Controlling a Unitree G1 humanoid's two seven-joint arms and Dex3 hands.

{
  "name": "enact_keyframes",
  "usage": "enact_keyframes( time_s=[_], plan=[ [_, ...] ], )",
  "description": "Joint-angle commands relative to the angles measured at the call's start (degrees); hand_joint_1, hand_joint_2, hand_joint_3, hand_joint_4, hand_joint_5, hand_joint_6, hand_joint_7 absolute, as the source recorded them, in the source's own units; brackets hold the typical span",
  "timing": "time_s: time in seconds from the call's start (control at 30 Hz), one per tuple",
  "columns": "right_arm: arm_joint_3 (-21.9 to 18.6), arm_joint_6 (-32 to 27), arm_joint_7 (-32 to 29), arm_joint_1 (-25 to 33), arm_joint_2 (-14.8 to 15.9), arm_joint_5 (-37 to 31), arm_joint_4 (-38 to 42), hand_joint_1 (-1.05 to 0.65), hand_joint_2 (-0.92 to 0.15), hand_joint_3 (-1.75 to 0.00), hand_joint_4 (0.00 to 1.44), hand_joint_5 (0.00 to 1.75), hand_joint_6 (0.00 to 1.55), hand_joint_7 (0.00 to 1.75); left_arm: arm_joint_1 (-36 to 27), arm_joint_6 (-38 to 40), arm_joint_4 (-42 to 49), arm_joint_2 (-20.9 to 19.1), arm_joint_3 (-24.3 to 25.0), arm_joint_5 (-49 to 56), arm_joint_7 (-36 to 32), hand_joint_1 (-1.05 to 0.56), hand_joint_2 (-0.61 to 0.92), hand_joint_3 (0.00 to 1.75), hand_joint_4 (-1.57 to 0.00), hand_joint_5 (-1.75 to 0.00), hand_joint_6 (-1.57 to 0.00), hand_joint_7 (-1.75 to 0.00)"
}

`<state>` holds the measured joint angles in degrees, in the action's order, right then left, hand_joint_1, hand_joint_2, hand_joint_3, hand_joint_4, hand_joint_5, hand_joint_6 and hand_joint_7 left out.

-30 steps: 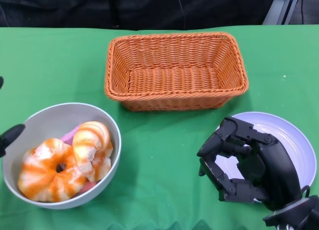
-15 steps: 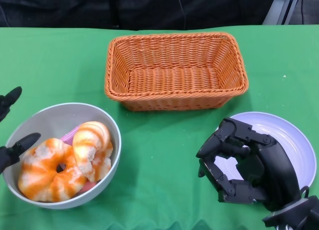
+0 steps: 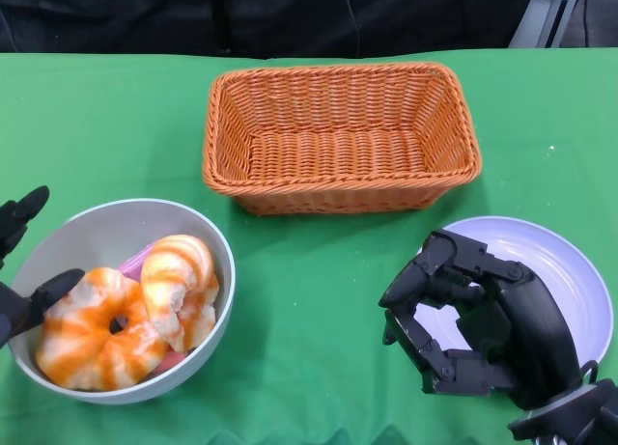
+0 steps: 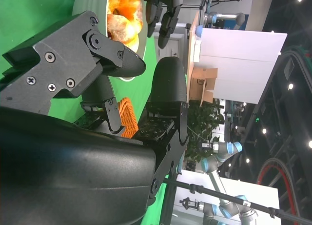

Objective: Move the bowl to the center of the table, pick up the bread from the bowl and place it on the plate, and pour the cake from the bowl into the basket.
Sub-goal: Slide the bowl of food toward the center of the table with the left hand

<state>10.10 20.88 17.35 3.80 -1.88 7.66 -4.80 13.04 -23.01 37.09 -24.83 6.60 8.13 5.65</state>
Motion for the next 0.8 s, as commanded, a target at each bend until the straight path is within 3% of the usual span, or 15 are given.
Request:
enact_keyframes(
  time_s=[0.03, 0.37, 0.8],
  plan=[
    [-0.12, 0.65, -0.15, 0.05, 0.07, 0.32, 0.21, -0.09, -0.48, -1.05, 0.75, 1.59, 0.71, 1.20, -0.45, 1.12, -1.04, -0.16, -0.11, -1.10, 1.13, -0.72, 0.92, 0.37, -0.22, -0.02, -0.25, -0.01],
    [-0.01, 1.14, -0.36, 0.03, 0.05, -0.31, 0.65, -0.09, -0.48, -1.04, 0.74, 1.59, 0.71, 1.20, -1.84, 5.38, -5.40, 1.41, -0.22, -3.34, 3.34, -0.75, 0.92, 0.38, -0.24, -0.02, -0.26, -0.01],
    [-0.16, 1.12, -0.38, -0.19, 0.26, -0.38, 0.76, -0.09, -0.48, -1.06, 0.73, 1.59, 0.70, 1.21, -6.35, 15.11, -19.24, 4.23, -1.36, -5.54, 5.74, -0.74, 0.92, 0.40, -0.21, 0.00, -0.25, 0.00]
  ],
)
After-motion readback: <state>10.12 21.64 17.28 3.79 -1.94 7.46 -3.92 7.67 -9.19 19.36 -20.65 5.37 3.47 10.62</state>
